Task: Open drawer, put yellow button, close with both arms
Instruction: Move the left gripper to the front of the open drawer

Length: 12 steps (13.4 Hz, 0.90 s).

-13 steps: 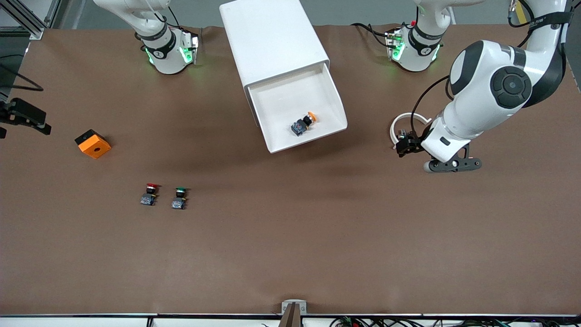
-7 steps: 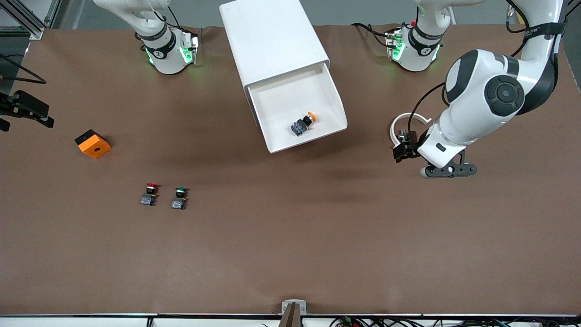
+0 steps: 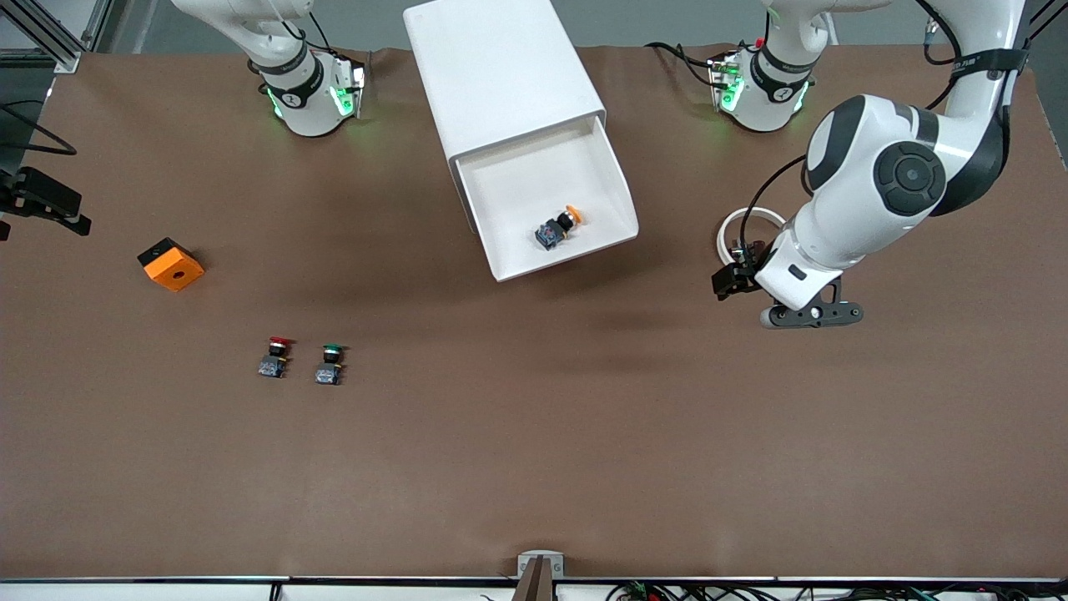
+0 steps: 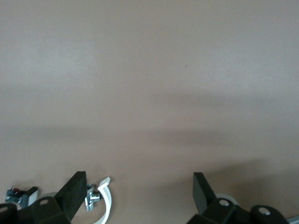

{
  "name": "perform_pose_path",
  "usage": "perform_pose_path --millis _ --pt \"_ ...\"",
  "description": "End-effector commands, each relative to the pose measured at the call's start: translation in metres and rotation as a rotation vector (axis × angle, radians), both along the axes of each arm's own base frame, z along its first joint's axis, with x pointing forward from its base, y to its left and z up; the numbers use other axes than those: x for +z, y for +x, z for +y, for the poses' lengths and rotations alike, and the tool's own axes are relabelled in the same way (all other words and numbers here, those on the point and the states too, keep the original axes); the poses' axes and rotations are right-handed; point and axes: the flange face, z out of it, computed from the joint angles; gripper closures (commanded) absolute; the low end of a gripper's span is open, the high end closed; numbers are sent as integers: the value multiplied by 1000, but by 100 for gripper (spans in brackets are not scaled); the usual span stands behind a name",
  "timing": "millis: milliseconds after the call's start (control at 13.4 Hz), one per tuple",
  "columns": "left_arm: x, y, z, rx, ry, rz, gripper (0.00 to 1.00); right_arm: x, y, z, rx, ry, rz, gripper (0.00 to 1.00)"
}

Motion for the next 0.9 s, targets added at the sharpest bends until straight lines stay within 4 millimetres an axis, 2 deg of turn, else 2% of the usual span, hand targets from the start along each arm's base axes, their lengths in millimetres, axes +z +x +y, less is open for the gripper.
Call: perform_pose_path --millis 0,299,448,672,822 --pt "-8 6 -5 9 0 -31 0 6 -13 2 3 13 -4 0" --pt "-19 10 -30 21 -12 -47 0 12 -17 14 20 12 -7 0" --pt "-29 10 -48 32 5 -42 0 11 -19 13 17 12 -5 0" --pt "-44 14 -87 81 0 -27 0 8 -30 10 11 13 1 0" --pt "-50 8 -111 120 -6 -14 0 6 -38 10 8 16 4 0"
